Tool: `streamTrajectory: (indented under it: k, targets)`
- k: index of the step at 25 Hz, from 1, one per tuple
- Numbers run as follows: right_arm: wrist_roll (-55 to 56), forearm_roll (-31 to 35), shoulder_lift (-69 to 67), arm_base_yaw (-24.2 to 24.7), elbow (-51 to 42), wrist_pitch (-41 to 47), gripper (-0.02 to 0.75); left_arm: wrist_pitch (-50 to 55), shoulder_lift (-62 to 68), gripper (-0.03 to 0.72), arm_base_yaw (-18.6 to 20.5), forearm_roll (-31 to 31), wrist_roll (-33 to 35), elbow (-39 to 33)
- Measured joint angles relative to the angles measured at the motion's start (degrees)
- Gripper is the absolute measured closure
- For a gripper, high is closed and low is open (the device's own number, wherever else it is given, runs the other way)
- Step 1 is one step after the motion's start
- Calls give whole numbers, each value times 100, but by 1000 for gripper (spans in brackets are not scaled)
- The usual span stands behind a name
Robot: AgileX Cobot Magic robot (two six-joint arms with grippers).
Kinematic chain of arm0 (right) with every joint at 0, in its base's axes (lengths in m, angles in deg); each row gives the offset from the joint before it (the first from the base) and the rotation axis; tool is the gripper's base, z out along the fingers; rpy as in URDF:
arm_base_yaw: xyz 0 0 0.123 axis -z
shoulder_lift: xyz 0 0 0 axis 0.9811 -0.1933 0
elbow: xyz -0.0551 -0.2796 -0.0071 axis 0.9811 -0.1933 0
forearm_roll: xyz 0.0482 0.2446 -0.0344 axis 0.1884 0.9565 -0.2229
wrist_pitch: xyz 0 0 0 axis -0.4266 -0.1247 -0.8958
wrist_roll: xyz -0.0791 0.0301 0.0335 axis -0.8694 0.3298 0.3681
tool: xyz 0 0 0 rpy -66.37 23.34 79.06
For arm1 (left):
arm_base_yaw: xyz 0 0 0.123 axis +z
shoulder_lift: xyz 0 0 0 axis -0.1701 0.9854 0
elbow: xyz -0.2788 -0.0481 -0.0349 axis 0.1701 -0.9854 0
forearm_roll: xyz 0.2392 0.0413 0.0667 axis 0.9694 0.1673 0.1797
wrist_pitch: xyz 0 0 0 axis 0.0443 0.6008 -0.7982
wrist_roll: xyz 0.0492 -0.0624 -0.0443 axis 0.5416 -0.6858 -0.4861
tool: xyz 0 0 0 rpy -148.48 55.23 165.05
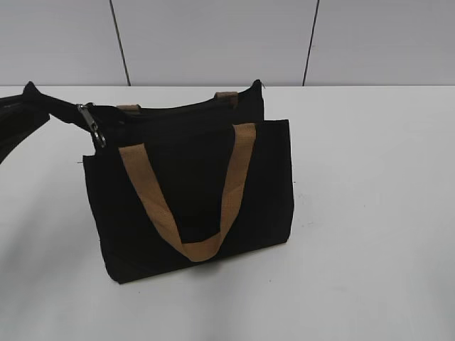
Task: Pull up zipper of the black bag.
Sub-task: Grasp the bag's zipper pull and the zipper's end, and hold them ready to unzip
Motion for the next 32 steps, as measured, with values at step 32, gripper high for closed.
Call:
streamTrajectory:
  k: [32]
  targets:
    - [-2243,3422,-3678,0,1006,-955,231,0,0,660,0,-84,0,0]
